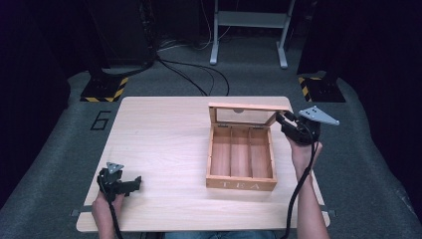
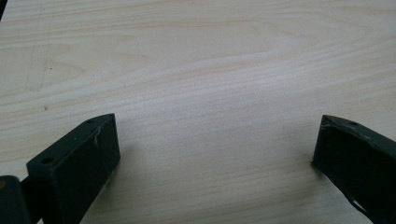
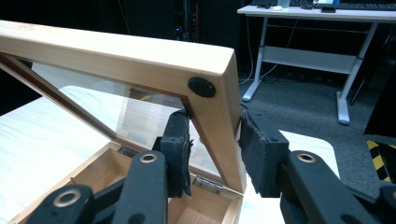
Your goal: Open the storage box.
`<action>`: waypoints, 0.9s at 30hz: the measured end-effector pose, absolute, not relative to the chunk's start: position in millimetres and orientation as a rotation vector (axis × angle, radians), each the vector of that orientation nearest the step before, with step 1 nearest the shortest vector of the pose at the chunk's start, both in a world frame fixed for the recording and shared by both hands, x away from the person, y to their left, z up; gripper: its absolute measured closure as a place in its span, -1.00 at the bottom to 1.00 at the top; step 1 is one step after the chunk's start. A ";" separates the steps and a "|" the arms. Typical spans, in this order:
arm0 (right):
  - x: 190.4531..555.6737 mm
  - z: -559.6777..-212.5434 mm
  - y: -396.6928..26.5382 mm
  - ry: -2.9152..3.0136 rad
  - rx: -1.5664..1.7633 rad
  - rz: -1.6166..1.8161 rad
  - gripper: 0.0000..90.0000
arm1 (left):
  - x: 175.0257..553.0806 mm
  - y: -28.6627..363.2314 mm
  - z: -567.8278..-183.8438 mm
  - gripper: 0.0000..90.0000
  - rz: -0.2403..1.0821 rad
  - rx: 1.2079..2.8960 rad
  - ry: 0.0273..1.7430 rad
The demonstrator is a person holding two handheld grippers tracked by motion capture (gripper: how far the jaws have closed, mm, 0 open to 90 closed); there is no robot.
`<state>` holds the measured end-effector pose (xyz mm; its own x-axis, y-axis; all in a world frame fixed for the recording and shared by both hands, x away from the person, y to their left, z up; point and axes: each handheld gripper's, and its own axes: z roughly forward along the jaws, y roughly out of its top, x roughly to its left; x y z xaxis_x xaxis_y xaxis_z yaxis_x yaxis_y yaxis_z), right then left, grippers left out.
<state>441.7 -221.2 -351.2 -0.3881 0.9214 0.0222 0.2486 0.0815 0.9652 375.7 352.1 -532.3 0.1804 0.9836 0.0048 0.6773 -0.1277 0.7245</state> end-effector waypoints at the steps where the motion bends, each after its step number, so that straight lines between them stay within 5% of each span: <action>1: 441.4 -351.2 -221.1 1.722 1.166 1.336 0.40 | 375.7 352.1 -532.3 -0.99 0.674 1.875 1.559; 27: 438.0 -352.5 -221.4 1.729 1.157 1.335 0.40 | 375.7 352.1 -532.3 -0.99 0.674 1.875 1.558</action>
<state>438.0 -221.4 -352.5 -0.3929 0.9194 0.0169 0.2488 0.0886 0.9645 375.7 352.1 -532.3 0.1806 0.9836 0.0050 0.6773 -0.1280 0.7245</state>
